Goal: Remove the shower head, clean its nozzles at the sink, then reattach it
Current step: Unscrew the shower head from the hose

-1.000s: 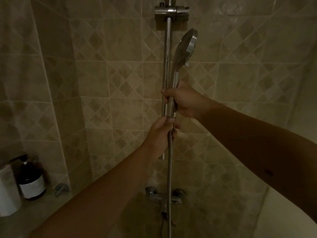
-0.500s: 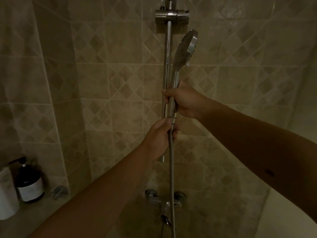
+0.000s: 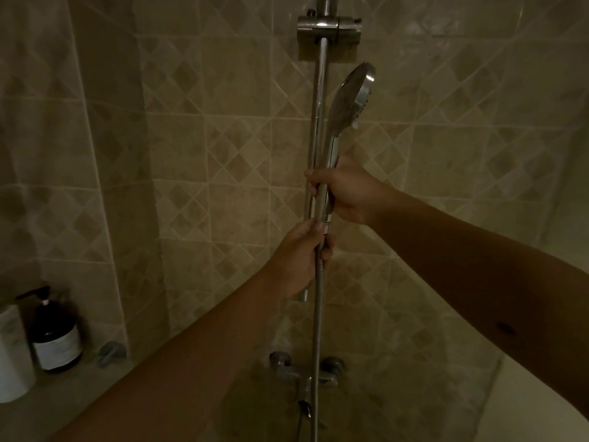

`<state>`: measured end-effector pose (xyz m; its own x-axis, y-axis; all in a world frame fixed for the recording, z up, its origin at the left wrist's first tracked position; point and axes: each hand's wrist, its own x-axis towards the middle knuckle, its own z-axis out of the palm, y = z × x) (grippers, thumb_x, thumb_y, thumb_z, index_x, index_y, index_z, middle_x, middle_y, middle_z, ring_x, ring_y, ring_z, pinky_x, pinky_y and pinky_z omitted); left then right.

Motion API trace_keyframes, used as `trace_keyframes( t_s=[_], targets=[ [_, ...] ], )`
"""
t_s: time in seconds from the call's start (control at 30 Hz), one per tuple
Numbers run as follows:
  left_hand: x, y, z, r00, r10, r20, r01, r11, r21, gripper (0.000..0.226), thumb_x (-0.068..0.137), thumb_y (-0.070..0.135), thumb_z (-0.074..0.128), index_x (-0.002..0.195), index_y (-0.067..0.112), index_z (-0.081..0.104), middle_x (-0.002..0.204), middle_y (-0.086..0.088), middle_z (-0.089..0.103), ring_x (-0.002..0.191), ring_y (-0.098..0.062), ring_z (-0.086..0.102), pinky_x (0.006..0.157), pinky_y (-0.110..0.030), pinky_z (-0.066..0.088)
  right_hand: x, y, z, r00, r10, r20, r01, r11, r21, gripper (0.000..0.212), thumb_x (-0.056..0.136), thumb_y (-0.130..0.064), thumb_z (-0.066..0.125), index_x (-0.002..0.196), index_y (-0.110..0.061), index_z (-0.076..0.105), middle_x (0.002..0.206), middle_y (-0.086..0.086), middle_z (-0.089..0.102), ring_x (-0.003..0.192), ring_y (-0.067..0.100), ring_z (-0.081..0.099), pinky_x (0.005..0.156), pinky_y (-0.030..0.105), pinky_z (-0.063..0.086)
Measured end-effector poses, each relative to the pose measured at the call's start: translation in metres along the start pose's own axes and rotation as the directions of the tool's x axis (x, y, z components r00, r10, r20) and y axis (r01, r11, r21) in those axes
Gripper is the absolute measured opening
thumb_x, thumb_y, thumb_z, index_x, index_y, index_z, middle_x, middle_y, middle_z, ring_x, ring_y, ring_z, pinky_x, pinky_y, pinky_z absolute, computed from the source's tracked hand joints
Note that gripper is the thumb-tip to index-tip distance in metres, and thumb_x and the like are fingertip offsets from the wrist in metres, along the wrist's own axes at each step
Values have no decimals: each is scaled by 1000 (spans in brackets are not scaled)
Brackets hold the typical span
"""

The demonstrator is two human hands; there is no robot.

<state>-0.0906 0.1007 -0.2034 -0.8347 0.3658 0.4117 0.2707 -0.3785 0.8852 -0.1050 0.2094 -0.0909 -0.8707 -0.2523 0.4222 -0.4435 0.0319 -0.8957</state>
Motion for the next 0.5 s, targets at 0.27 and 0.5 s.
trace_keyframes(
  t_s=[0.27, 0.5],
  targets=[
    [-4, -1, -1, 999, 23, -25, -26, 993, -116, 14, 103, 16, 38, 106, 7, 49, 83, -10, 58, 55, -10, 46, 58, -28, 35, -2, -4, 5, 999, -28, 18, 28, 1000, -5, 22, 90, -3, 60, 78, -15, 47, 66, 3, 48, 60, 13, 53, 67, 34, 42],
    [-8, -4, 0, 999, 41, -20, -41, 999, 6, 11, 100, 10, 44, 91, 15, 45, 71, -1, 47, 50, -7, 38, 53, -26, 33, -8, 0, 10, 1000, 8, 23, -9, 998, 58, 22, 91, 1, 59, 84, -14, 44, 70, 3, 46, 60, 12, 51, 65, 30, 44]
  ],
)
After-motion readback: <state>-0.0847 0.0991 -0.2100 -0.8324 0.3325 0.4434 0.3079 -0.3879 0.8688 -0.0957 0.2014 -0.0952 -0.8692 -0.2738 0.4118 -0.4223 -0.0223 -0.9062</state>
